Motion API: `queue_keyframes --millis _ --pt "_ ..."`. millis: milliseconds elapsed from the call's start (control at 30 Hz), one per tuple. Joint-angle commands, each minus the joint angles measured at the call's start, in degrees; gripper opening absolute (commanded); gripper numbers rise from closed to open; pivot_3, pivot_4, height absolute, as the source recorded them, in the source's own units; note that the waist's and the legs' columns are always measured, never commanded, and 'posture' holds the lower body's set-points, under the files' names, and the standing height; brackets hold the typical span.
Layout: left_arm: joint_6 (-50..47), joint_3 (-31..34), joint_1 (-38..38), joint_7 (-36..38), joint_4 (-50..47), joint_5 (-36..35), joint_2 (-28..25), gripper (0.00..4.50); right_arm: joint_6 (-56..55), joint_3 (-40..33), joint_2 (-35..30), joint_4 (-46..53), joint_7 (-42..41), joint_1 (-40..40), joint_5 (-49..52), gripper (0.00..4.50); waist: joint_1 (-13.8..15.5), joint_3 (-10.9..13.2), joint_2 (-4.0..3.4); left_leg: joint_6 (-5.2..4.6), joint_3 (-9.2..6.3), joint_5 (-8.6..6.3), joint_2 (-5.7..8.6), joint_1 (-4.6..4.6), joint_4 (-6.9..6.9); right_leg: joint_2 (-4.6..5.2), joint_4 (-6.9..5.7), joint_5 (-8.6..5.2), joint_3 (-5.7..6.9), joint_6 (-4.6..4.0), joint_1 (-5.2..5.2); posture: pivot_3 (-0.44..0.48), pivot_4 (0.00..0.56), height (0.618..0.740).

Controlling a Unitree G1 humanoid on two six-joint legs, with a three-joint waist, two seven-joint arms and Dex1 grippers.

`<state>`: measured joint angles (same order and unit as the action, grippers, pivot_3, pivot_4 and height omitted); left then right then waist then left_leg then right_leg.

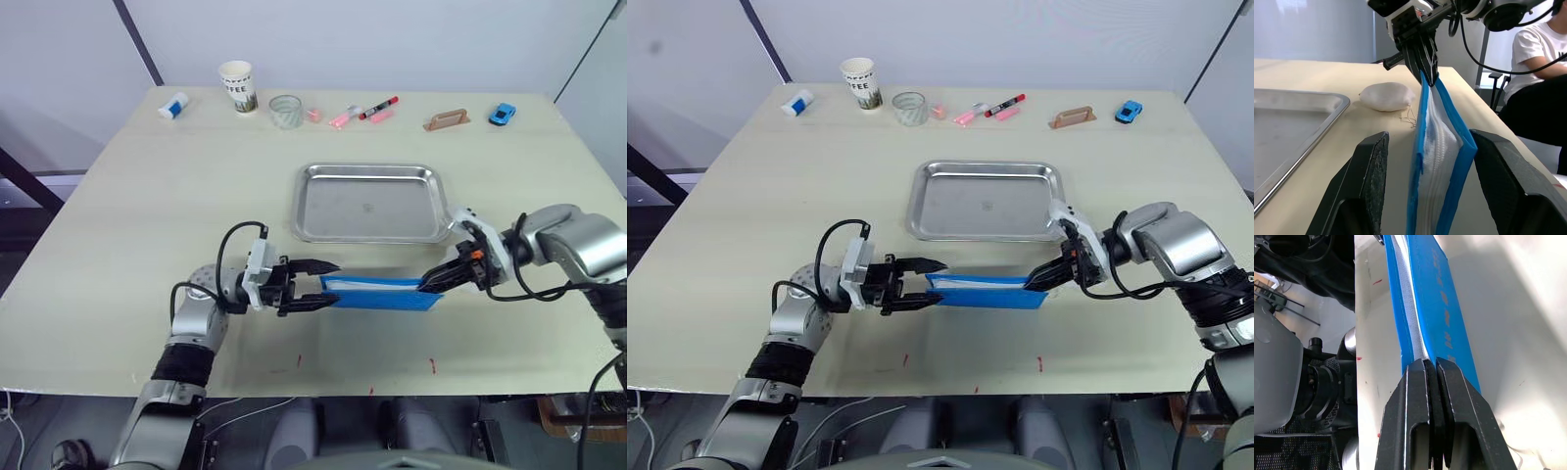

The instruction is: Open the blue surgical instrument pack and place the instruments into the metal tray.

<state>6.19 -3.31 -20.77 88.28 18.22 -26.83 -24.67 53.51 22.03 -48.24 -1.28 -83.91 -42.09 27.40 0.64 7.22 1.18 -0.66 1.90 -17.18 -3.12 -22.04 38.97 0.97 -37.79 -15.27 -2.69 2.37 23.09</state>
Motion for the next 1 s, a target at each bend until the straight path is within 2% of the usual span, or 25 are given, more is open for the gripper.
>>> queue_keyframes --millis 33,533,633,800,1000 --pt "2.04 -0.41 -0.64 1.65 0.10 0.28 0.36 2.77 -0.66 -0.40 0.58 -0.44 -0.16 -0.92 -0.70 0.00 0.00 0.00 0.00 0.00 0.00 0.00 0.00 0.00 0.00 0.00 0.00 0.00 0.00 0.00 0.00 0.000 0.150 0.740" --pt "3.19 -1.05 -1.56 1.70 1.28 -0.13 1.07 2.77 -1.69 -0.47 1.02 -1.31 -0.07 -0.25 -2.24 0.00 -0.04 0.00 0.00 0.00 -0.07 0.00 0.00 0.01 0.00 -0.01 0.00 0.00 0.00 0.00 0.00 0.000 0.150 0.740" --pt "3.67 -1.38 -1.90 1.78 2.17 0.28 1.61 2.03 -1.84 -0.64 1.25 -1.45 0.10 -0.28 -2.35 0.00 -0.03 0.00 0.00 -0.01 -0.07 0.00 0.00 0.00 0.00 -0.01 0.00 0.00 0.00 0.00 0.00 0.000 0.150 0.740" --pt "4.75 -1.45 -2.41 1.85 3.82 0.74 2.02 0.02 -2.73 -1.28 1.32 -0.93 -0.01 0.36 -2.39 0.00 -0.06 -0.01 0.00 -0.01 -0.06 0.00 0.00 0.01 0.00 -0.01 0.00 0.00 0.00 0.00 0.00 0.000 0.150 0.740" --pt "5.77 -1.44 -2.87 1.90 4.90 1.04 2.11 0.02 -5.06 -4.22 2.37 0.08 2.18 2.69 -2.19 0.00 -0.07 -0.01 0.01 -0.01 -0.06 0.00 0.00 0.01 0.00 -0.01 0.00 0.00 0.00 0.00 -0.01 0.000 0.150 0.740"
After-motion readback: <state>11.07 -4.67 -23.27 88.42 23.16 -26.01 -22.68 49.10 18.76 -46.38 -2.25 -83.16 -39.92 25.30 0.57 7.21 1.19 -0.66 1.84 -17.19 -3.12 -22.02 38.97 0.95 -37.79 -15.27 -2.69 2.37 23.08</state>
